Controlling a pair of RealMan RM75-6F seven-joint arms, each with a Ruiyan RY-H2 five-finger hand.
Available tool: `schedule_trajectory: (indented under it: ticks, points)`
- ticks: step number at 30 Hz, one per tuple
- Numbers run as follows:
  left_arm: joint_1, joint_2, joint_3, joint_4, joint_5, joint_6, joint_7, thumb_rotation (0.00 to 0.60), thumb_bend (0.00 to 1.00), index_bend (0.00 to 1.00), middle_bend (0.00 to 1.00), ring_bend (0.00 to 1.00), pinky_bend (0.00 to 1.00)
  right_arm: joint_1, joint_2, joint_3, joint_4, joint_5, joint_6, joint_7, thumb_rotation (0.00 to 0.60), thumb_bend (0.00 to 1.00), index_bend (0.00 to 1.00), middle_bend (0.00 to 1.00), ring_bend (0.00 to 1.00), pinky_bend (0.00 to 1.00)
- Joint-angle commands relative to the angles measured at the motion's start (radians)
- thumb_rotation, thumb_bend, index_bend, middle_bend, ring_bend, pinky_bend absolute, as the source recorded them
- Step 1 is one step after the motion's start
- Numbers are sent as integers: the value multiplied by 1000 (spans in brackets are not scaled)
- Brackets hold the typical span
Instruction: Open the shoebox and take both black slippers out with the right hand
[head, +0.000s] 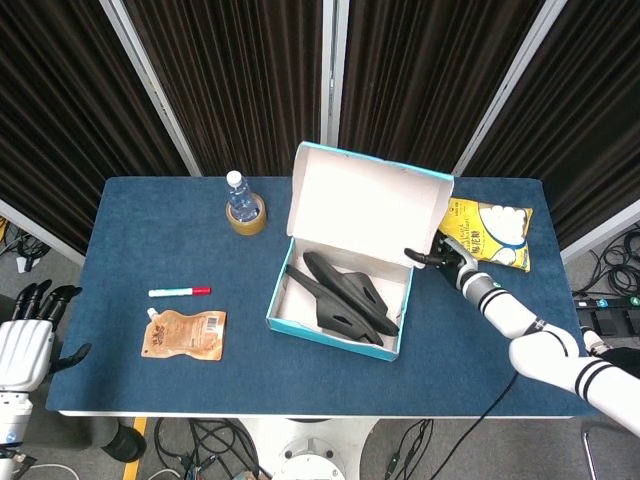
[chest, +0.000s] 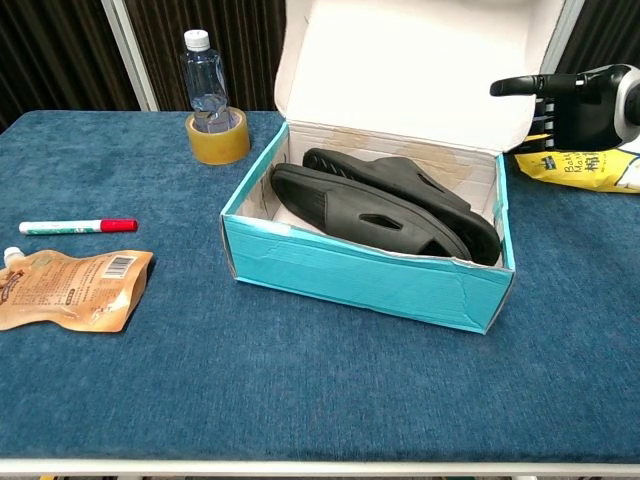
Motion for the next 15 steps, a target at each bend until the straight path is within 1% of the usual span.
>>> schedule_trajectory:
  ticks: [1,5,10,13,15]
  points:
    - [0,2,0,1,3,1,-1,600,165,163,171,69,72,29,11,-13,39,-42,-34,-129,600,26,0,0,0,0]
    - [7,1,0,2,-2,9,-2,600,165,163,171,69,72,53,52,-64,62,-95,-53,-301,600,0,0,2,0,0]
    - [6,-1,1,4,-3,4,-5,600,166,163,171,69,72,46,124,-144,33,-128,6,-556,600,0,0,39,0,0]
    - [4,-2,0,6,4,7,-4,600,166,163,171,69,72,28,201,-176,-54,-106,38,-685,600,0,0,53,0,0]
    - [4,-3,-2,6,6,9,-3,600,165,163,171,69,72,11,246,-180,-124,-92,75,-733,600,0,0,61,0,0]
